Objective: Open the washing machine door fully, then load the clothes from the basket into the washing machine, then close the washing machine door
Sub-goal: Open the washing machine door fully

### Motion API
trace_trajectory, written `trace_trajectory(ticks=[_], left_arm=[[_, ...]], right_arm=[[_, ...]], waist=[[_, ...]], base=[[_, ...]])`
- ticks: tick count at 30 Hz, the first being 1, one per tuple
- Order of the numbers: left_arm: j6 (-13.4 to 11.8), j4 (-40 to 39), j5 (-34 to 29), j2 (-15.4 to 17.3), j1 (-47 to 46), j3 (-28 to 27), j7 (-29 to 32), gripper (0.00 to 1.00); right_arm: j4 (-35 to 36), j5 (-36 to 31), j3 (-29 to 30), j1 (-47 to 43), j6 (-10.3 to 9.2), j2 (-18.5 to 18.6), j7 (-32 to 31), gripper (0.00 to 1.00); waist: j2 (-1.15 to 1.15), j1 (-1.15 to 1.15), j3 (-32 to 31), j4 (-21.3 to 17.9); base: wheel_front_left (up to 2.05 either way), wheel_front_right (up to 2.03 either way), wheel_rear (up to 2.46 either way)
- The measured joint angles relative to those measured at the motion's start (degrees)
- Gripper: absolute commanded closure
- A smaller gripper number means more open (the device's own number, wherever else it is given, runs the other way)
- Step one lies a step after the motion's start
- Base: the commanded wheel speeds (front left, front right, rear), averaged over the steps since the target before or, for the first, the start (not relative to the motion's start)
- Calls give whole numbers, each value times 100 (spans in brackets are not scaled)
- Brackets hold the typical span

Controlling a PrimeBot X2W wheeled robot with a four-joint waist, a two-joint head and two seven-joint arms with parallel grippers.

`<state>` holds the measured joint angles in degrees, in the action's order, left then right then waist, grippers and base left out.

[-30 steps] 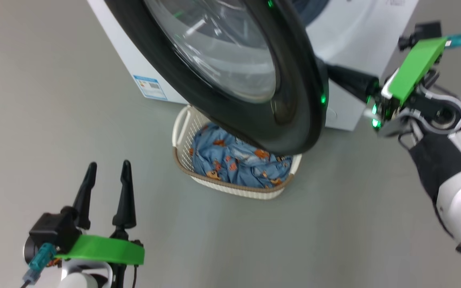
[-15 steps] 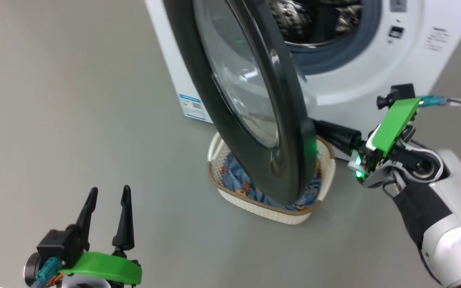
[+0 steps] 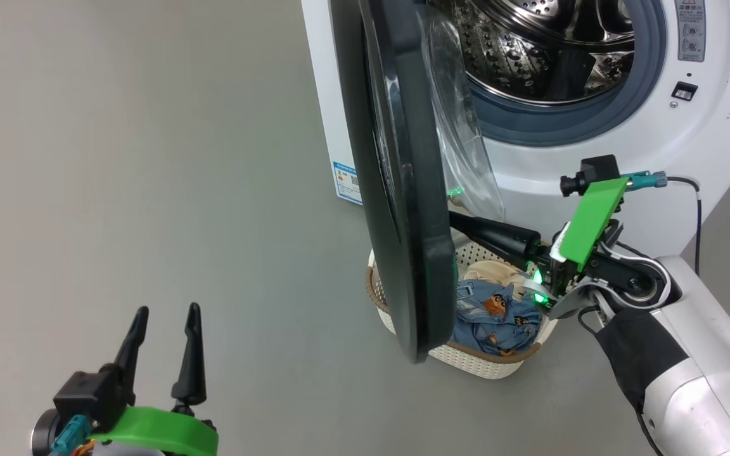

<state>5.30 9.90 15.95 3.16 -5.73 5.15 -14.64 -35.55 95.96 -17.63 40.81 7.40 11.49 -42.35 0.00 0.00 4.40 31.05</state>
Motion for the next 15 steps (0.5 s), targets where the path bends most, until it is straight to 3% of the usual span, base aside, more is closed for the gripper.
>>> trace_trajectory(ticks=[15], left_arm=[[-7, -47, 0, 1, 8, 3, 0, 0]], right_arm=[[-8, -66, 13, 1, 0, -54, -56, 100]], waist=[[0, 0, -35, -15]], base=[[0, 0, 0]])
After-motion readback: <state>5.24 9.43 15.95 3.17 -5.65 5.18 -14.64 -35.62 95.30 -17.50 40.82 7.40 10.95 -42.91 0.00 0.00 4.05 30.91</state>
